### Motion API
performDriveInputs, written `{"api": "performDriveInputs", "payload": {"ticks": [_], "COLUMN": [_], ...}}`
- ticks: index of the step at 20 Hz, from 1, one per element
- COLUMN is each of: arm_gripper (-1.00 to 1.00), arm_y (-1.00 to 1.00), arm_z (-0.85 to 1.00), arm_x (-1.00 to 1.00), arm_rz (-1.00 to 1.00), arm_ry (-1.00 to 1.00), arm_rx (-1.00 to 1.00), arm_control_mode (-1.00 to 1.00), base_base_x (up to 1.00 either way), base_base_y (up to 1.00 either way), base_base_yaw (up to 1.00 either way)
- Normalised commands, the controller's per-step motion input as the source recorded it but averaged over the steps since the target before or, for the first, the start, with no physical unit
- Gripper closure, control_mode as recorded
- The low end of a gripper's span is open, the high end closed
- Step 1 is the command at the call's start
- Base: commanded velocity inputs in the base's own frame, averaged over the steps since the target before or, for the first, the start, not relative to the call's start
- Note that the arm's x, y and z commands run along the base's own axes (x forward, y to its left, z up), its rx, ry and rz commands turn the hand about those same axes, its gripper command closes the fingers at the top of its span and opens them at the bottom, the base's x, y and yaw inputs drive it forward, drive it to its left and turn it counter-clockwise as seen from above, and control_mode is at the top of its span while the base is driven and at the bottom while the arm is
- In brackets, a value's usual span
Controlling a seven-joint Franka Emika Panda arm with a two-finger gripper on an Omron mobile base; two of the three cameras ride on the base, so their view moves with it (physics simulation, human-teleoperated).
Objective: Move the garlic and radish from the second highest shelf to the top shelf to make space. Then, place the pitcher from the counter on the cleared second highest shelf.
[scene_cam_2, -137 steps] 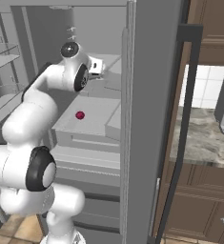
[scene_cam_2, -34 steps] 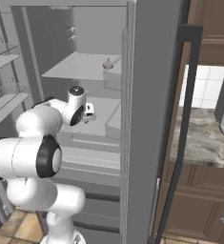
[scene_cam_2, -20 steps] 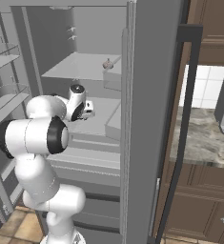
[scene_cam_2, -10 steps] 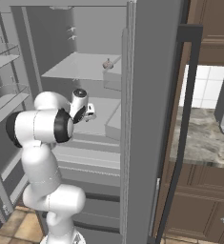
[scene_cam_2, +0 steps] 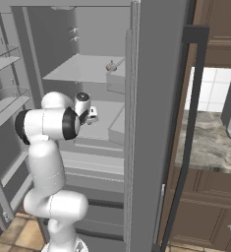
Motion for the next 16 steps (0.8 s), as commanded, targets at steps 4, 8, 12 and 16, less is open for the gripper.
{"api": "performDriveInputs", "payload": {"ticks": [4,8,12,16], "arm_gripper": [-1.0,-1.0,-1.0,-1.0], "arm_y": [0.09,0.11,0.09,0.04], "arm_z": [-0.1,-0.1,-0.1,-0.14], "arm_x": [0.36,0.4,0.37,0.25], "arm_rz": [0.0,0.0,0.0,0.0], "arm_ry": [-0.01,-0.01,-0.01,0.0], "arm_rx": [0.0,0.0,0.0,0.0], "arm_control_mode": [-1.0,-1.0,-1.0,-1.0], "base_base_x": [0.0,0.0,0.0,0.0], "base_base_y": [0.0,0.0,0.0,0.0], "base_base_yaw": [0.0,0.0,0.0,0.0]}}
